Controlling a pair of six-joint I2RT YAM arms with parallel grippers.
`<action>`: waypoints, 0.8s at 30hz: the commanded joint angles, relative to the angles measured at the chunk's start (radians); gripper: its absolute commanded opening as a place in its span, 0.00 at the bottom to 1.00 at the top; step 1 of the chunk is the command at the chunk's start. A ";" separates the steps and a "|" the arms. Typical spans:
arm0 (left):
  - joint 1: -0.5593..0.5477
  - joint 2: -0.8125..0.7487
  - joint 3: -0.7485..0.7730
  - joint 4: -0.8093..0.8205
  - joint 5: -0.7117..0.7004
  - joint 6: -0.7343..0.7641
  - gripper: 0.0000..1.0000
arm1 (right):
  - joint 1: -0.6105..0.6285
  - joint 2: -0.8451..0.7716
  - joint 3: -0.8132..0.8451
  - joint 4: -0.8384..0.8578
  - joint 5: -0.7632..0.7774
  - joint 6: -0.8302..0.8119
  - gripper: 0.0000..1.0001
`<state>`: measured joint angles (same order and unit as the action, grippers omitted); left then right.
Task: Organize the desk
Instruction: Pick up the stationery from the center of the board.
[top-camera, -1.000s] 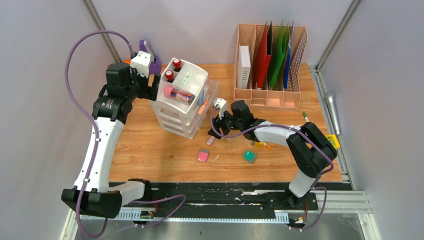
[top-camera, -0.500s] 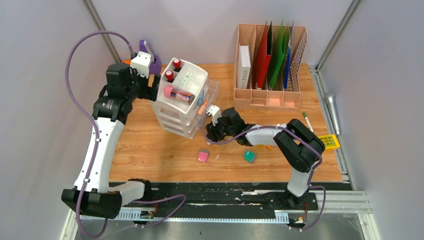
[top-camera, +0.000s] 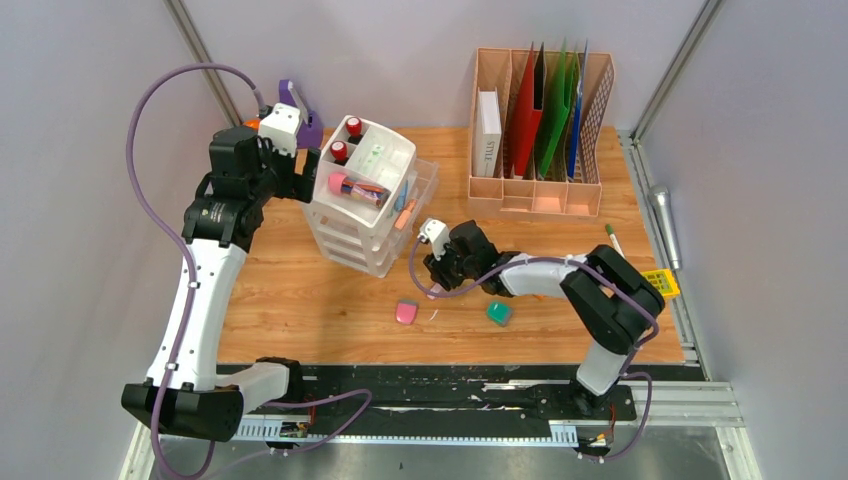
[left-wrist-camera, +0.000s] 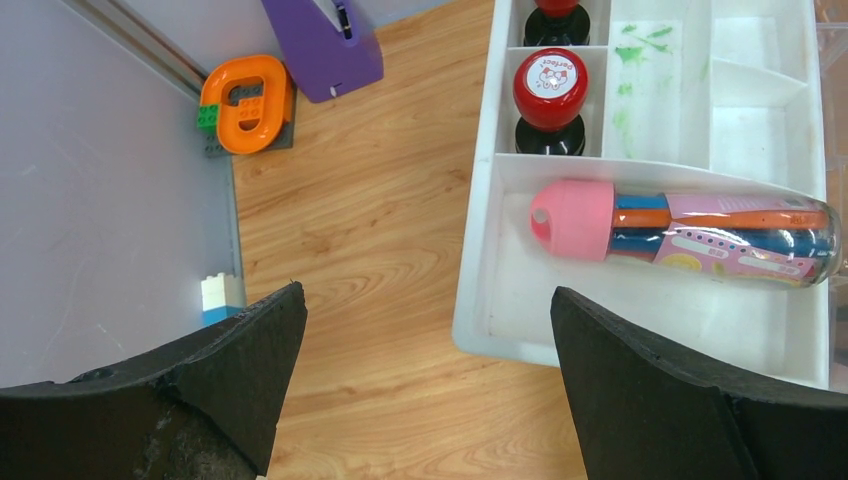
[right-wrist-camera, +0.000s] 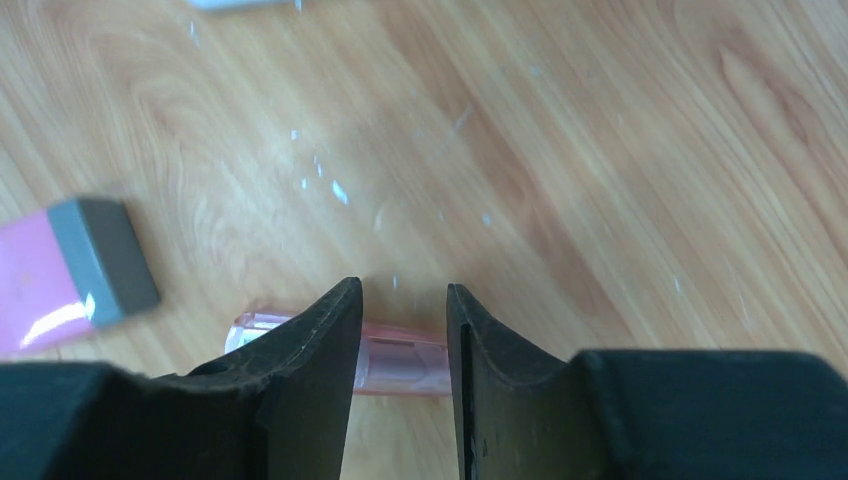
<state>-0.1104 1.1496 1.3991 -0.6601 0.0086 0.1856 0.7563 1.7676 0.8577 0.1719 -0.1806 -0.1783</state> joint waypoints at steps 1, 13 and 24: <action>0.004 -0.026 0.002 0.035 0.019 -0.001 1.00 | -0.008 -0.142 -0.057 -0.093 0.063 -0.100 0.37; 0.005 -0.025 0.000 0.035 0.035 -0.003 1.00 | -0.036 -0.366 -0.003 -0.493 -0.188 -0.380 0.90; 0.005 -0.012 0.000 0.034 0.032 0.002 1.00 | -0.012 -0.131 0.179 -0.599 -0.215 -0.629 0.97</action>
<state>-0.1104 1.1477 1.3991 -0.6605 0.0360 0.1852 0.7330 1.5631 0.9520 -0.3759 -0.3584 -0.6891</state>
